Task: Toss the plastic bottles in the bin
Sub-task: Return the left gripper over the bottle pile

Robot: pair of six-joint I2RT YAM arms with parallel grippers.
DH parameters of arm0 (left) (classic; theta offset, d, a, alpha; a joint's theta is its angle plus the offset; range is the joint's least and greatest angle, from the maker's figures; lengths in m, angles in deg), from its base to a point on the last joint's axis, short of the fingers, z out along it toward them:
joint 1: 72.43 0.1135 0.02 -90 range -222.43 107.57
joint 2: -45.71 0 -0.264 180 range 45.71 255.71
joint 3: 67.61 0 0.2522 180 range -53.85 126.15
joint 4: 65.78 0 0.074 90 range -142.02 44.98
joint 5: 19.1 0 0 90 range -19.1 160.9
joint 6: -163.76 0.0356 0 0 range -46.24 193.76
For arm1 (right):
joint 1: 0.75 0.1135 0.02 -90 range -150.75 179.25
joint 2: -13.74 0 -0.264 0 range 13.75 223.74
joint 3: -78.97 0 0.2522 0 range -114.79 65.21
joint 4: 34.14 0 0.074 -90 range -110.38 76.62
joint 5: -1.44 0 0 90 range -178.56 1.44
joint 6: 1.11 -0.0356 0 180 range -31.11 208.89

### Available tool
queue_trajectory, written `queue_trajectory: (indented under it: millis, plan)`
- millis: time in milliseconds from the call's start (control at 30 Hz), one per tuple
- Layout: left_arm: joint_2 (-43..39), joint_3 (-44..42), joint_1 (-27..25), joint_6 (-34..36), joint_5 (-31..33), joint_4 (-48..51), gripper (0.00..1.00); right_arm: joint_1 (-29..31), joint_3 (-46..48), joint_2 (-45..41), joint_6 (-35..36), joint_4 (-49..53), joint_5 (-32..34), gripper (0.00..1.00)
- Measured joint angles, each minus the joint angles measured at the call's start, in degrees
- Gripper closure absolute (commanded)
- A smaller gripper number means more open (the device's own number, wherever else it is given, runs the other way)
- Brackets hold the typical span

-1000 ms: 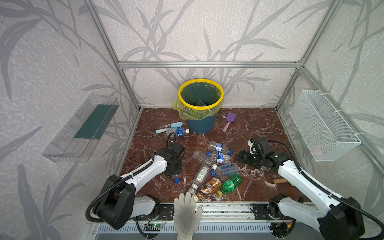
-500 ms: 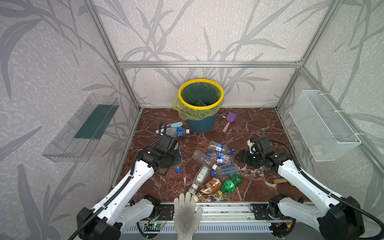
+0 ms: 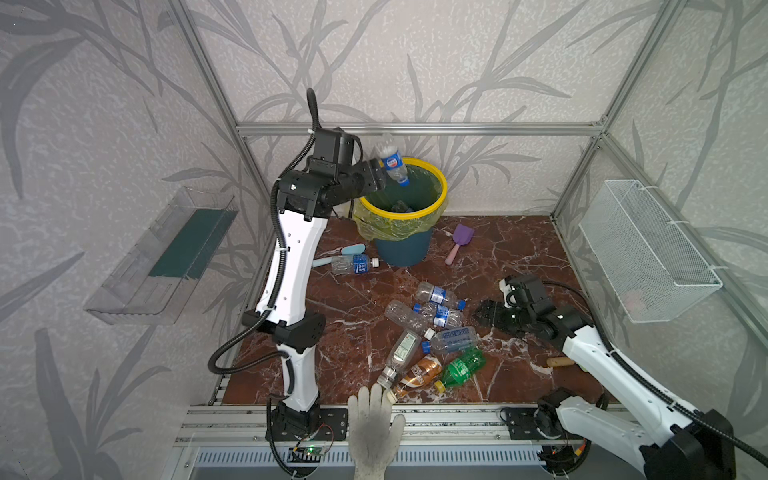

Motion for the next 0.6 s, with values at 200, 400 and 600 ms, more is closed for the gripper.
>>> queue_trajectory:
  millis: [200,400,600]
  plan:
    - [-35.1,-45.4,-1.8,-0.9,0.7,-9.3,0.15,0.0,0.0,0.1,-0.1,0.5,0.0,0.18]
    - [-53.4,-68.8,-1.5,-3.8,0.3,-14.5,0.17,0.0,0.8,0.3,-0.5,0.4,-0.1,0.19]
    - [-56.1,-85.6,-1.5,-7.8,-1.9,-16.0,0.18,0.1,1.8,0.3,-1.5,0.4,-0.5,0.2]
